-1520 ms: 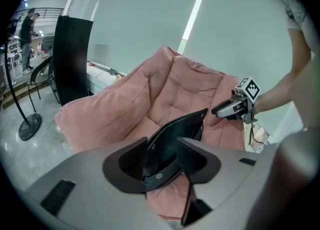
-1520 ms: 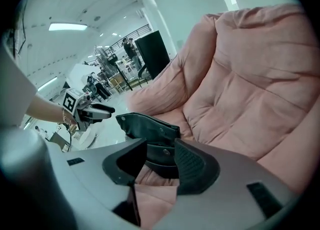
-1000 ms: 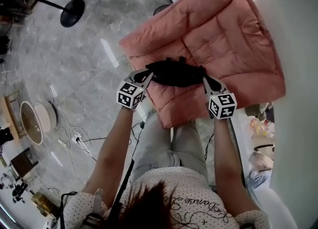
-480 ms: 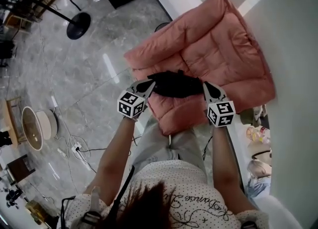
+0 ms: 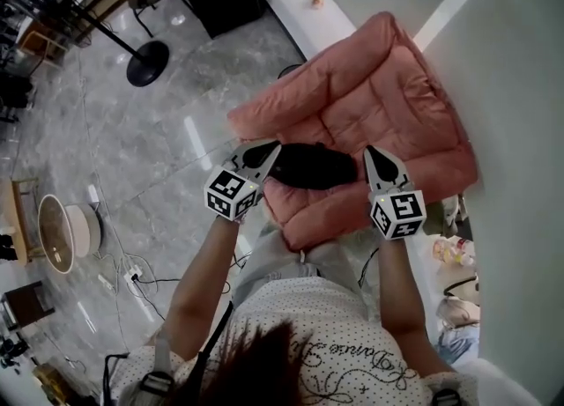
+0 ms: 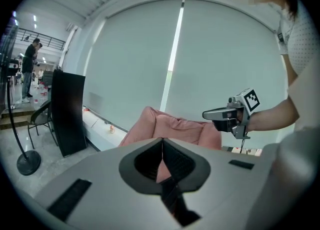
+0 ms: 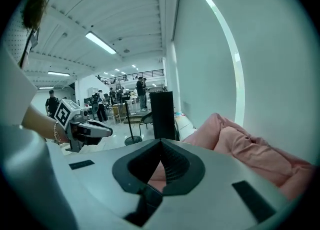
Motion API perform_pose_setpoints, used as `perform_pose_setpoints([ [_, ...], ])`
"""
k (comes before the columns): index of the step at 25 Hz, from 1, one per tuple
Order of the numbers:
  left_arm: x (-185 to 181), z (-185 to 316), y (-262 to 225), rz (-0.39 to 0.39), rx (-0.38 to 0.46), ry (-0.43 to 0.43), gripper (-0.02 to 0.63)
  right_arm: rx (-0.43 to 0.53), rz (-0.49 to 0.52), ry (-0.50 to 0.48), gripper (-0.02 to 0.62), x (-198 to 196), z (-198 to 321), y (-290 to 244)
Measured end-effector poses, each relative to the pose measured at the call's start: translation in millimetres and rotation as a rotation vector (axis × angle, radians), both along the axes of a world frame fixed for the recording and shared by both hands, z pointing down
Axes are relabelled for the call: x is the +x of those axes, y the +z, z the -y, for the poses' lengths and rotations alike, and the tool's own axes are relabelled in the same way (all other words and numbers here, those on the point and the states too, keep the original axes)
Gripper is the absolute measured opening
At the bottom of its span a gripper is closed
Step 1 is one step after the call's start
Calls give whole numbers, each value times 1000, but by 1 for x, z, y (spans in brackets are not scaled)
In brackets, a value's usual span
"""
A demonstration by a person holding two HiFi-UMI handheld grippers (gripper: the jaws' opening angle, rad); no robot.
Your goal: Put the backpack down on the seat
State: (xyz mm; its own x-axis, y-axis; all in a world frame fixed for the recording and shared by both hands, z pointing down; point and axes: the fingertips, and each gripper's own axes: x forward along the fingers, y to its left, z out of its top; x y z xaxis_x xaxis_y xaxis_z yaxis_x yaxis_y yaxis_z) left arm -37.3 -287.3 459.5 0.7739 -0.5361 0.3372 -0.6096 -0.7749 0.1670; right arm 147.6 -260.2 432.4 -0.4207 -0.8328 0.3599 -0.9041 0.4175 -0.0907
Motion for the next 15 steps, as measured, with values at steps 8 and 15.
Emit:
perform_pose_setpoints([
  [8,-6,8,-83,-63,153,-52,5,165,30,4,11,-8,2,-84],
  [15,-1,6,-143,-102,244,-62,5,260,10,-6,11,-11,-9,-128],
])
